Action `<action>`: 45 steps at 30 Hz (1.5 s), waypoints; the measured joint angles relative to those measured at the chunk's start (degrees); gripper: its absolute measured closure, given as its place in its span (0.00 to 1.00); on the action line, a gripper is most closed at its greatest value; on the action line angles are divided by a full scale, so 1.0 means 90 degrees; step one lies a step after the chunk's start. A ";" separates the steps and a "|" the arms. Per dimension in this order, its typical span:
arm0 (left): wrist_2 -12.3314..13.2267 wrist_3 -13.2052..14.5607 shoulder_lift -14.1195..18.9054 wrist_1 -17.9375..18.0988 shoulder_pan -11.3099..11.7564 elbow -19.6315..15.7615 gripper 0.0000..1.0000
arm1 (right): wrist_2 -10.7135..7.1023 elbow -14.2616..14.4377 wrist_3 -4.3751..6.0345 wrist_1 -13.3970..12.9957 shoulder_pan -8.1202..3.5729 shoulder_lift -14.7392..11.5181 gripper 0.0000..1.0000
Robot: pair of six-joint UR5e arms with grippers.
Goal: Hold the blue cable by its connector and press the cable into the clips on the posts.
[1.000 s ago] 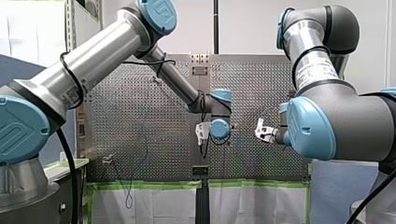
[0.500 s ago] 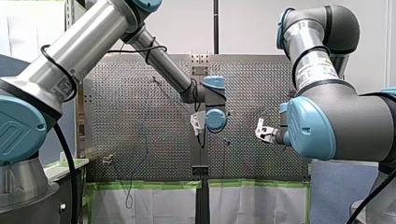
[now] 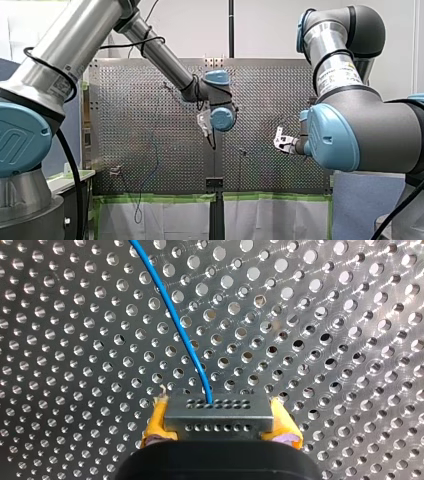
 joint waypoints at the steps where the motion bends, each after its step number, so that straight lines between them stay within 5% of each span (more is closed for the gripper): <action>1: -0.0002 -0.0001 0.0062 0.0065 0.0004 -0.0063 0.00 | 0.0000 0.0000 0.0001 0.0000 0.0000 0.0000 1.00; 12: -0.0008 -0.0010 0.0780 0.0492 0.0021 -0.0779 0.00 | 0.0000 0.0002 -0.0004 0.0000 0.0002 0.0001 1.00; 27: 0.0023 -0.0074 0.1682 0.0099 0.0105 -0.1748 0.00 | 0.0152 0.0001 -0.0168 0.0184 -0.0057 0.0000 1.00; 36: 0.0415 -0.0267 0.1712 0.0201 0.0160 -0.2305 0.00 | 0.0275 -0.0001 -0.0529 0.0628 -0.0161 -0.0211 1.00; 45: 0.0503 -0.0339 0.1325 0.0684 0.0313 -0.2870 0.00 | 0.0261 0.0003 -0.0529 0.0888 -0.0244 -0.0741 1.00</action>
